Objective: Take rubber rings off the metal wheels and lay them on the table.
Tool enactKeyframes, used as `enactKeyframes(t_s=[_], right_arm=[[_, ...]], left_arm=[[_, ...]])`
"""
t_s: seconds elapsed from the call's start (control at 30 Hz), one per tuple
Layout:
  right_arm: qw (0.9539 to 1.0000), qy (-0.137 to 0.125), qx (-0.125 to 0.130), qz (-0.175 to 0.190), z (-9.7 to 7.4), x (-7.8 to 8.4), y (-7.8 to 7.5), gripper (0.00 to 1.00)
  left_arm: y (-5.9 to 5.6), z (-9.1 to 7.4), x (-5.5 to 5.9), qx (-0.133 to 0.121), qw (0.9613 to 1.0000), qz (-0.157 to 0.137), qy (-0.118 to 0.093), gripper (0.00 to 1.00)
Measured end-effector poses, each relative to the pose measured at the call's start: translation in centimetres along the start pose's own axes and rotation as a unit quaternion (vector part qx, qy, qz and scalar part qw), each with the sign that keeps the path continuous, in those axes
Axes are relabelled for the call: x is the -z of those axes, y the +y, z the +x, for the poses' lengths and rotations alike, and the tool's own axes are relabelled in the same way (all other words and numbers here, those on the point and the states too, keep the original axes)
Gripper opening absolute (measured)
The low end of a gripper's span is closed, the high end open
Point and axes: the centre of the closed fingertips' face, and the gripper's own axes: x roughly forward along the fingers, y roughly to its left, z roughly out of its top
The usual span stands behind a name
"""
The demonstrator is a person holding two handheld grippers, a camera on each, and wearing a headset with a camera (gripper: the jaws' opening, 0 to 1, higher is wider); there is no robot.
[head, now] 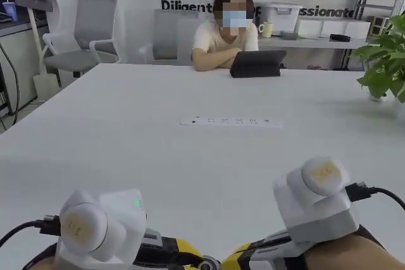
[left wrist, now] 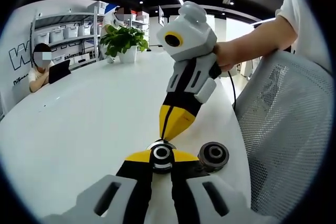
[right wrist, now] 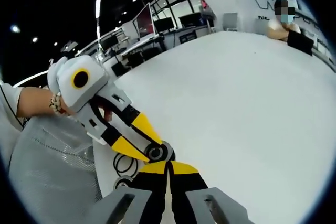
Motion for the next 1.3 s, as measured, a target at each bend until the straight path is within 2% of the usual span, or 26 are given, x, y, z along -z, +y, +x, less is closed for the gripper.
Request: enactKeyframes(t_s=[0.27,1.3], right_arm=[[0.9994,-0.005,-0.008,0.032,-0.1,0.1,0.2,0.0],[0.9997,-0.006,-0.02,0.011,-0.2,-0.5,1.5,0.0]], left_arm=[[-0.1,0.1,0.0,0.001,1.0,0.004,0.002,0.07],[-0.3,0.2,-0.1,-0.002,1.0,0.009,0.003,0.07]])
